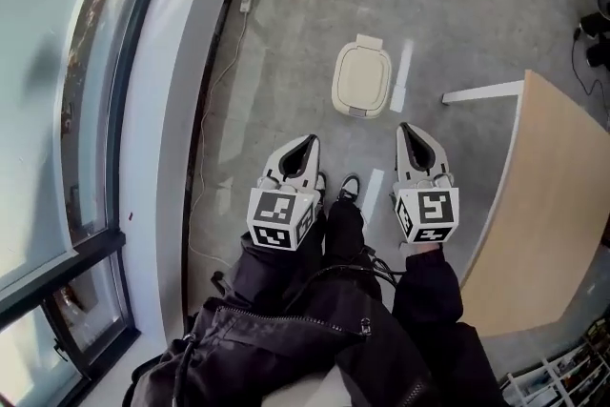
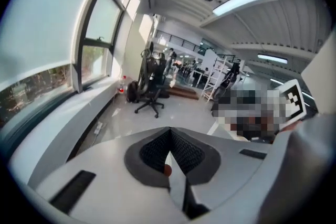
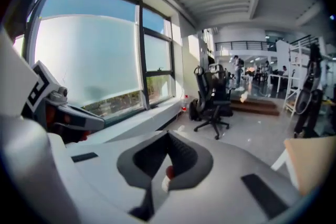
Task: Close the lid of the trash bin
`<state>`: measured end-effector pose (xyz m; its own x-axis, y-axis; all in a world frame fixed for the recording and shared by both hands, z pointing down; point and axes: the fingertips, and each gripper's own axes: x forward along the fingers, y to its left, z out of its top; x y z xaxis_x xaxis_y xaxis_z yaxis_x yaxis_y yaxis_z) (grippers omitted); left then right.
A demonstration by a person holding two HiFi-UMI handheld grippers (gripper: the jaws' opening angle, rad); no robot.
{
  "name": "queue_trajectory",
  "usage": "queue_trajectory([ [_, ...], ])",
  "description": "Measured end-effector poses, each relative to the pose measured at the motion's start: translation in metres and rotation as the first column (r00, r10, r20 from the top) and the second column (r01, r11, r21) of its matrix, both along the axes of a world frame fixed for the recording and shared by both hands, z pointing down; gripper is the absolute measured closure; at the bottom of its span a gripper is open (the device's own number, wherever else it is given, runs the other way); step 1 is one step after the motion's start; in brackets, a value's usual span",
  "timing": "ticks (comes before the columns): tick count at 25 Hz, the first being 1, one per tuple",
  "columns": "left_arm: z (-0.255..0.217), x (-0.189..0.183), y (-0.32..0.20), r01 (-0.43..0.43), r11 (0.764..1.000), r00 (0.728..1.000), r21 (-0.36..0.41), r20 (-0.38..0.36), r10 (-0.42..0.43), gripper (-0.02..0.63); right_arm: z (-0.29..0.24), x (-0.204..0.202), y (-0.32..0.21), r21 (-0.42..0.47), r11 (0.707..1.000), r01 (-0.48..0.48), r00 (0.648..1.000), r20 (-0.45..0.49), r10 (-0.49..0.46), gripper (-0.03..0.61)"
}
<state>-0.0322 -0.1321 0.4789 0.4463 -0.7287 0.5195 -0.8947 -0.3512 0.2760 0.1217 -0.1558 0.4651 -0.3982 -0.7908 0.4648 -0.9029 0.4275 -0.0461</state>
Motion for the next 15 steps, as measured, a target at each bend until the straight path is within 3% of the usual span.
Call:
queue_trajectory([
  [3,-0.083,0.02,0.001,-0.014,0.994,0.999,0.11,-0.033,0.018,0.618,-0.083,0.016,0.03,0.094,0.994,-0.048,0.999,0.019,0.047,0.572],
  [7,-0.164,0.047,0.016,-0.064,0.973,0.995,0.223,-0.056,0.078,0.618,-0.157,0.042,0.062,0.167,0.976,-0.14,0.99,0.054,0.133,0.572],
  [12,-0.219,0.072,0.036,-0.102,0.949,0.985,0.299,-0.107,0.139,0.618,-0.22,0.068,0.084,0.237,0.942,-0.236,0.97,0.106,0.217,0.572],
  [15,-0.242,0.084,0.051,-0.125,0.935,0.981,0.332,-0.1,0.167,0.618,-0.25,0.071,0.098,0.277,0.931,-0.236,0.97,0.121,0.21,0.572],
])
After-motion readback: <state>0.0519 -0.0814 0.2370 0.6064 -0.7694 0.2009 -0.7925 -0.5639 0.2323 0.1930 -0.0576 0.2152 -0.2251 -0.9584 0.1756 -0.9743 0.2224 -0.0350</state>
